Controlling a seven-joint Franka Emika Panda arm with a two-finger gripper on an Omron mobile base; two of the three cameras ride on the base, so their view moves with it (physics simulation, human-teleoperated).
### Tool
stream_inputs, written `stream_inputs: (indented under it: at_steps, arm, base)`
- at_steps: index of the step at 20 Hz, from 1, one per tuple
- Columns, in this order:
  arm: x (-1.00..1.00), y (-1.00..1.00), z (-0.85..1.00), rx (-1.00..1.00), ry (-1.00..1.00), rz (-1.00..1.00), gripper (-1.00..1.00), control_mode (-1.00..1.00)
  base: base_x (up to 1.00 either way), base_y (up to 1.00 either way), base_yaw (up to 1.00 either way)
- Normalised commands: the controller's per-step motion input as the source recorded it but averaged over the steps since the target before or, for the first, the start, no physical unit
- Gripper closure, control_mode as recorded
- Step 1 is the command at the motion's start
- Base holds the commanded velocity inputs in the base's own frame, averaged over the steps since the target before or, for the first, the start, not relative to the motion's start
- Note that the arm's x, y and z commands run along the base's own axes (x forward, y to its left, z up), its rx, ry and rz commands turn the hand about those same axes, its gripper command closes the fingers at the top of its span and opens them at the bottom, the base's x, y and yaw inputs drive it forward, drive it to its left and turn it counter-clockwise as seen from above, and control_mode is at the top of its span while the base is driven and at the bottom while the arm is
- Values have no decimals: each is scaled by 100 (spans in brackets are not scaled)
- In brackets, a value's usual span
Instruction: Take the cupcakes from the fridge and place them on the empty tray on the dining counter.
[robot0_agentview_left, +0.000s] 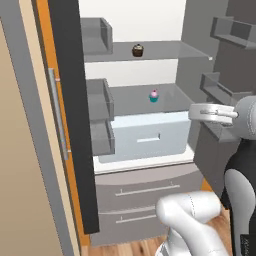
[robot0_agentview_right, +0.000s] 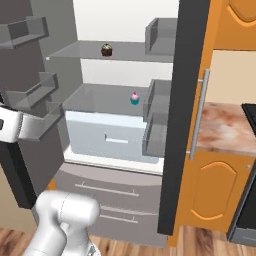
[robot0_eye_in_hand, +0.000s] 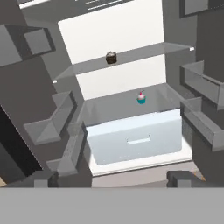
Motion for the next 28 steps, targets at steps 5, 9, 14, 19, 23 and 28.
stream_inputs:
  at_steps: [5,9,14,19,23,28]
  arm:
    - [0,0,0,0,0,0,-100,100]
    - [0,0,0,0,0,0,-100,100]
    - [0,0,0,0,0,0,-100,100]
    - [0,0,0,0,0,0,-100,100]
    - [0,0,0,0,0,0,-100,100]
    - [98,-9,-9,-3,26,-22,-100,-100]
  base:
    - [100,-28,0]
    - [100,34,0]
    - [100,17,0]
    - [100,-4,-22]
    - [100,20,-37]
    - [0,0,0]
